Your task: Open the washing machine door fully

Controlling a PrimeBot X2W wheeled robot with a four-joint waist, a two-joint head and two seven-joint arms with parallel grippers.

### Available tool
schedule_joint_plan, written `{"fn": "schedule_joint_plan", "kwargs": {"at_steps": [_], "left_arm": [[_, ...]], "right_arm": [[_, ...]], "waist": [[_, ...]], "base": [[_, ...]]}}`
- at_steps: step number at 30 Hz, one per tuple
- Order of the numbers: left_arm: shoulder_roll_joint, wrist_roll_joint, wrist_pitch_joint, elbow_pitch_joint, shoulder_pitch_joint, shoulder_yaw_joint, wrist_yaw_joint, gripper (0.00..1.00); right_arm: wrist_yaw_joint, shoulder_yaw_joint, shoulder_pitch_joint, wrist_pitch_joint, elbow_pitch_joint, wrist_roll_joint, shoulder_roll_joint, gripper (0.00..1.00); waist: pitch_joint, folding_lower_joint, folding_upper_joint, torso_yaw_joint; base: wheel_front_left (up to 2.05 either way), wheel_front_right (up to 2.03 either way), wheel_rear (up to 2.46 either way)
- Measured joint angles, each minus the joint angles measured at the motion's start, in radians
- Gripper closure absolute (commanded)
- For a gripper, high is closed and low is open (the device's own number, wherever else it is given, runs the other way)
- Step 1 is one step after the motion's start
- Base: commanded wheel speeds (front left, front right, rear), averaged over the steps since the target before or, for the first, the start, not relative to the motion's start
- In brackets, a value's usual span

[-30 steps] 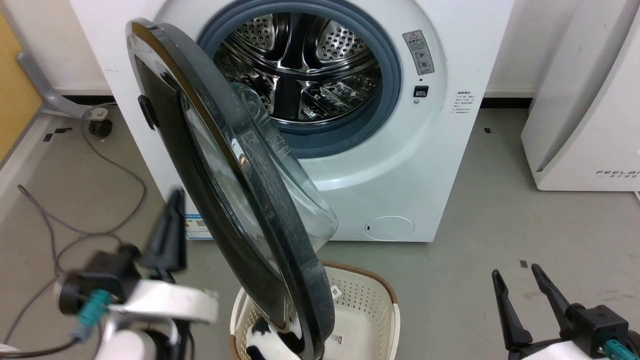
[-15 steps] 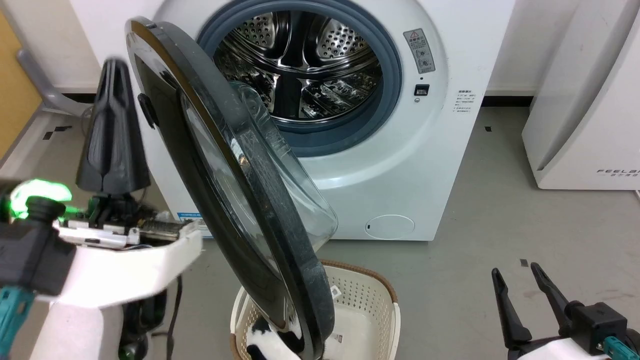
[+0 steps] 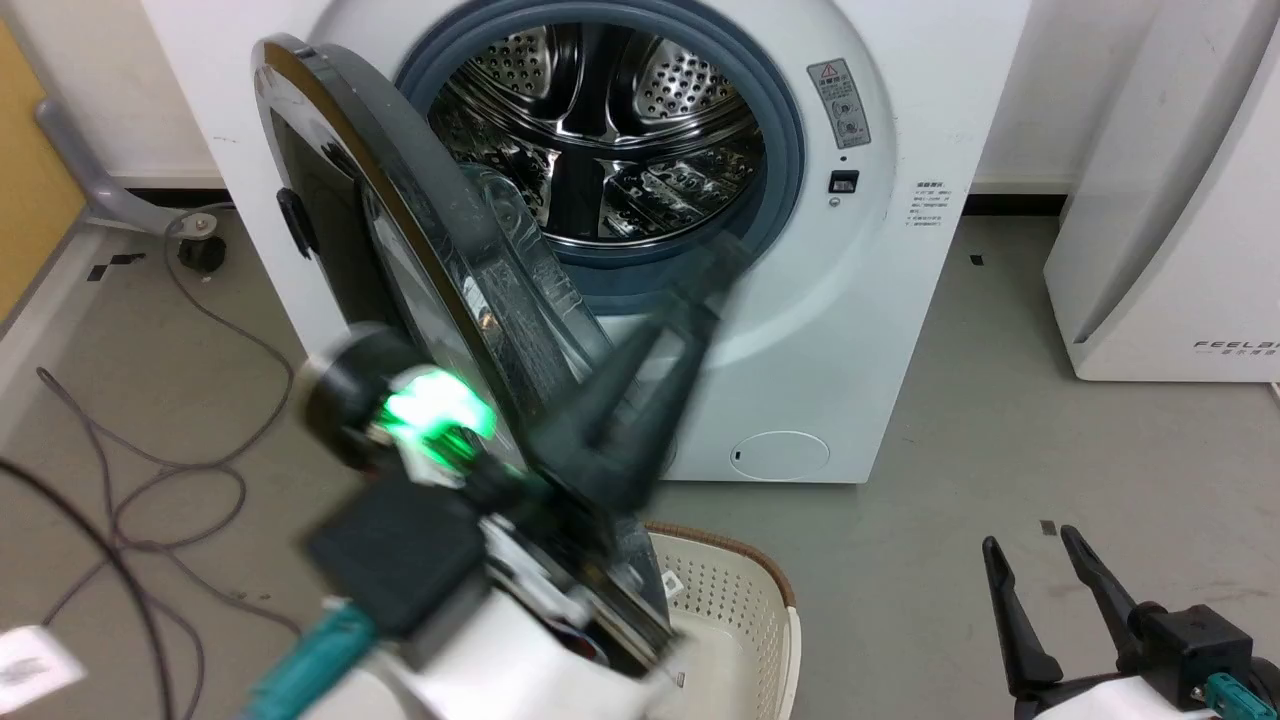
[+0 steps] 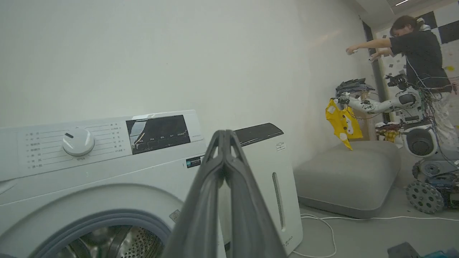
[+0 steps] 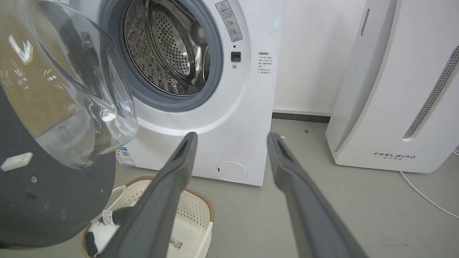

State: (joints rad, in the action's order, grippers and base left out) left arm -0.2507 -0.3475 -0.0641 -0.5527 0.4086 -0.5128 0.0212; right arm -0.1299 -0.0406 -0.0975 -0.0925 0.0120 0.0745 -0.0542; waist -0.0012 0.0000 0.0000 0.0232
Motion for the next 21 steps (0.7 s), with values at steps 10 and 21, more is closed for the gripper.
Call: {"fn": "schedule_joint_plan", "kwargs": {"at_steps": [10, 21], "left_arm": [[0.013, -0.109, -0.159, 0.035, -0.206, -0.202, -0.005, 1.0], [0.035, -0.12, -0.148, 0.259, -0.29, -0.248, 0.044, 1.0]], "right_arm": [[0.0, -0.002, -0.001, 0.006, 0.002, 0.0, 0.0, 0.0], [0.0, 0.004, -0.002, 0.02, 0.011, 0.0, 0.0, 0.0]], "waist": [[-0.005, 0.0001, 0.0, 0.006], [0.0, 0.0, 0.0, 0.004]], "base": [[0.0, 0.0, 0.0], [0.0, 0.0, 0.0]]}}
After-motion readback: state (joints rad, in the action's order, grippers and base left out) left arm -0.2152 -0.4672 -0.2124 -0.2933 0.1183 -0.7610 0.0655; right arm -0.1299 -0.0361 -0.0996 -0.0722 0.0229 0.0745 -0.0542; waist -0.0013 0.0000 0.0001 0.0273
